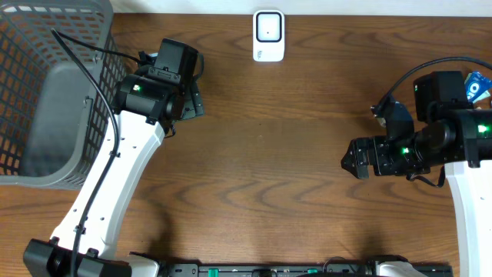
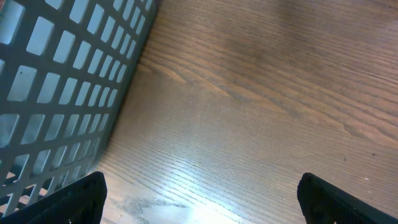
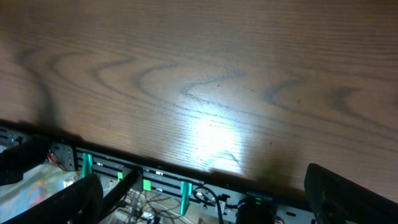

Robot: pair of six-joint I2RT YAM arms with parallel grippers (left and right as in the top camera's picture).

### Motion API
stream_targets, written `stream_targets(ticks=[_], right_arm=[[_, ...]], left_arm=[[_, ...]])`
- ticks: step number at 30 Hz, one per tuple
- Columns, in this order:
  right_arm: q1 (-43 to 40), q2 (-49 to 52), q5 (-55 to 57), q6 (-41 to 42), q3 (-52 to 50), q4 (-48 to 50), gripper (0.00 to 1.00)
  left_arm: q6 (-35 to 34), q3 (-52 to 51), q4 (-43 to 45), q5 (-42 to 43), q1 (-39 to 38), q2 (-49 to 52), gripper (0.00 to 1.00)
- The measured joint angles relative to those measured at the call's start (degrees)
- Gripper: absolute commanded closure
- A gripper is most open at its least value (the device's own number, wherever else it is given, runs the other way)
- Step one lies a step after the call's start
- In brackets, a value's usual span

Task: Scan the item barcode

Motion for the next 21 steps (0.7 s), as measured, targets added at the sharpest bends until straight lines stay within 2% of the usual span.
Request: stream_targets(ticks=[5,12,16,21], right_arm=[[0.0,0.0,0.3,-1.2,-0.2,2.3,0.01],[0.0,-3.0,-0.5,-8.0,-6.8,13.6,0.01],[0.0,-10.8,-2.5,-11.5,-17.4,26.4,0.01],[0.0,-26.4,-4.5,-13.5,-33.9,43.2,0.01]], left_arm=[[0.0,0.0,0.0,0.0,0.0,0.0,0.02],[0.0,0.0,0.0,0.0,0.0,0.0,0.02],[0.0,0.0,0.1,0.0,0.0,0.0,0.02],[0.0,0.0,0.0,0.0,0.0,0.0,0.02]])
